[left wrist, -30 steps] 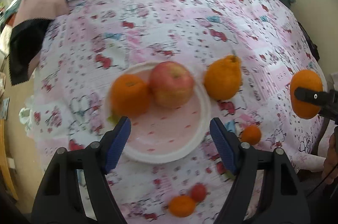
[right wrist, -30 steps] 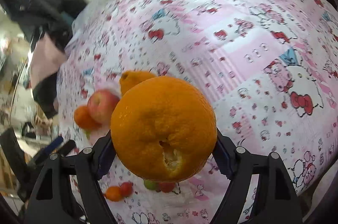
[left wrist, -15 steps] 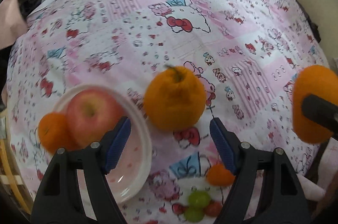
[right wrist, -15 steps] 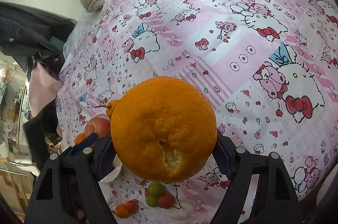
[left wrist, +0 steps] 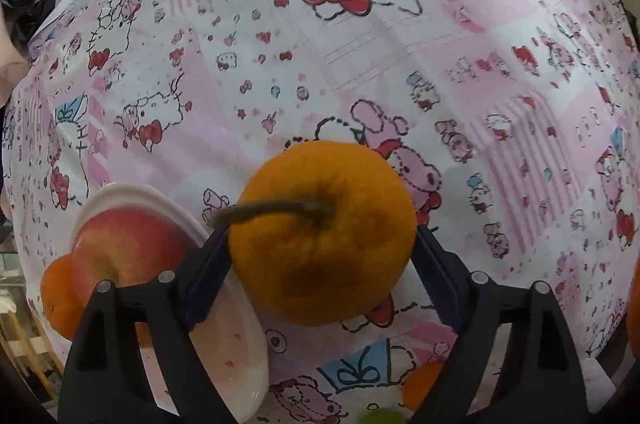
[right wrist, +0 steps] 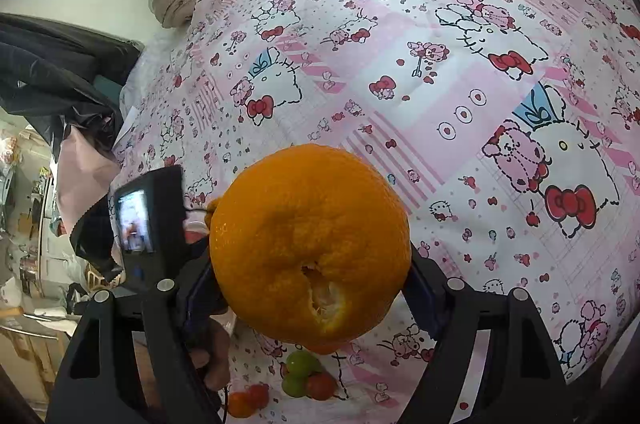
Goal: Organize fruits
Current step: 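Lift the round dekopon with the right gripper while the left grasps the stemmed dekopon, then carry the stemmed dekopon with the left gripper onto the plate and release it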
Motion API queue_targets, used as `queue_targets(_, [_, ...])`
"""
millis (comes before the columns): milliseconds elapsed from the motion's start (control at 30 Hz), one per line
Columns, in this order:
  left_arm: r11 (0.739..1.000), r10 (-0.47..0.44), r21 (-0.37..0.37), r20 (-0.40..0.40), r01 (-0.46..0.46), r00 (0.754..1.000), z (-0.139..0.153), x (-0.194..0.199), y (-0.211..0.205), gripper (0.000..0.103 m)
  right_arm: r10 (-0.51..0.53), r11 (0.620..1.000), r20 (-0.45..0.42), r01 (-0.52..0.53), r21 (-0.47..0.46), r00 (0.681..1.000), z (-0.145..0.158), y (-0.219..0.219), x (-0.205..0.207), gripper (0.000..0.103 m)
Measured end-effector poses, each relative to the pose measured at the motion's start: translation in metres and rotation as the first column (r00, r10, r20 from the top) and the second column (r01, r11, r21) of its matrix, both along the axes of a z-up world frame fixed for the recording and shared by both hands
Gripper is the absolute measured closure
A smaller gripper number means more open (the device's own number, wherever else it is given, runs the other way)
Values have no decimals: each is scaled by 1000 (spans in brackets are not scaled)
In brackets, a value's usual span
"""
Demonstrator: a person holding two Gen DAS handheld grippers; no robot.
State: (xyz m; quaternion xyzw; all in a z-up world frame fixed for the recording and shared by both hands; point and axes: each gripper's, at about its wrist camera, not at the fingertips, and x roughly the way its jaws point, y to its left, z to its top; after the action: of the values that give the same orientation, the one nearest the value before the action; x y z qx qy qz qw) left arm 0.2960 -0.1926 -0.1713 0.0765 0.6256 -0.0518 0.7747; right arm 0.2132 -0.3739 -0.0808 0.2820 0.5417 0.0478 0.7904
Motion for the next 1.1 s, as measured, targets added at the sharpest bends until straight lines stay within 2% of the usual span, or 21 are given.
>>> queue_targets(67, [1000,0,-4,31,0,1000,3,-2,1,25,3,1000,-1,-3,-8,1000,0,0,1,21])
queue_targets(167, [1000,0,-24,37,1,999,8,-7,2,28,-3,1000,-8,3,-7,1000,-2,-1,1,21])
queue_targets(367, [998,26,-59,75,-22,997,34,-18,12,29,-2,1000,7,2,-7,1000,1,-1,1,21])
queue_targets(667, [995,53,-91,142,-40,989,91,-37,42,29,23,1000,45,-22,-14,999,17,11,-4,21])
queue_targets(900, [993,99,-85,196,-84,976,133,-65,92,29,114,993,109,-113,-13,987,39,49,-14,21])
queue_targets(1100, [986,155,-89,228,-138,961,158,-85,141,29,187,982,144,-186,-19,972,48,87,-14,21])
